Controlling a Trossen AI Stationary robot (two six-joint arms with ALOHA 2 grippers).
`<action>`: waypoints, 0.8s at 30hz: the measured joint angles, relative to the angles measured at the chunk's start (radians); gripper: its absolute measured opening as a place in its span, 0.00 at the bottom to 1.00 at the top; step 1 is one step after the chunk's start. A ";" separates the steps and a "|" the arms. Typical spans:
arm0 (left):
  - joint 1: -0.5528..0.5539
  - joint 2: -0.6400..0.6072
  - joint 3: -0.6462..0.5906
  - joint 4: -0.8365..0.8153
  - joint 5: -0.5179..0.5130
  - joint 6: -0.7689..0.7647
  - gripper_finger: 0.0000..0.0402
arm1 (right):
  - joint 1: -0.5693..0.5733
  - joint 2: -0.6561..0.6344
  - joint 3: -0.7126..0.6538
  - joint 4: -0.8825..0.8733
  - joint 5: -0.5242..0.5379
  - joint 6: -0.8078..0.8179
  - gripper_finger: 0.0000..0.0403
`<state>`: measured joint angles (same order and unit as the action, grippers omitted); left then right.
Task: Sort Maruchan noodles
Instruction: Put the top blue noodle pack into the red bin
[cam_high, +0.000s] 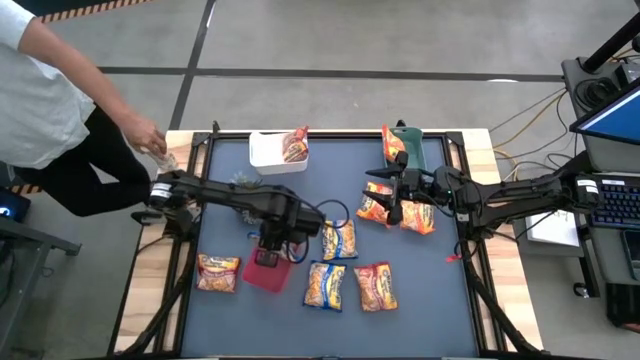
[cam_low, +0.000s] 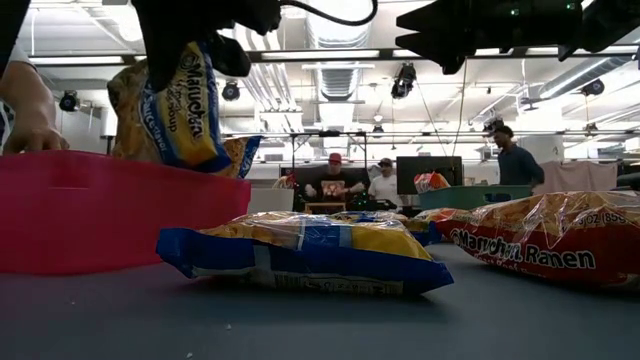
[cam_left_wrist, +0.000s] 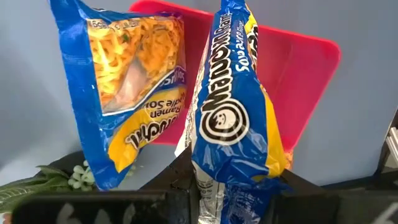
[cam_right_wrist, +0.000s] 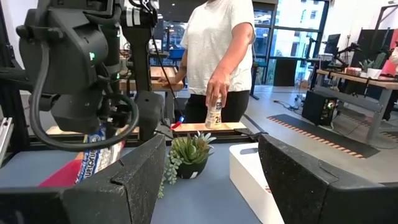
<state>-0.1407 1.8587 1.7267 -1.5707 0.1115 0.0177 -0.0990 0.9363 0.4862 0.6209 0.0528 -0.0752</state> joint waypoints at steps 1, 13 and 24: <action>0.002 0.002 0.000 0.000 0.000 0.000 0.16 | 0.000 0.000 0.000 0.000 0.000 -0.001 0.61; 0.009 0.038 0.000 -0.001 0.002 0.023 0.18 | 0.000 0.000 0.000 0.000 0.000 -0.004 0.61; 0.006 0.038 -0.002 -0.001 -0.052 0.033 0.24 | 0.000 0.000 0.000 -0.007 0.000 -0.004 0.61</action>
<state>-0.1345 1.8969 1.7250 -1.5715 0.0600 0.0509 -0.0990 0.9363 0.4862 0.6138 0.0529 -0.0792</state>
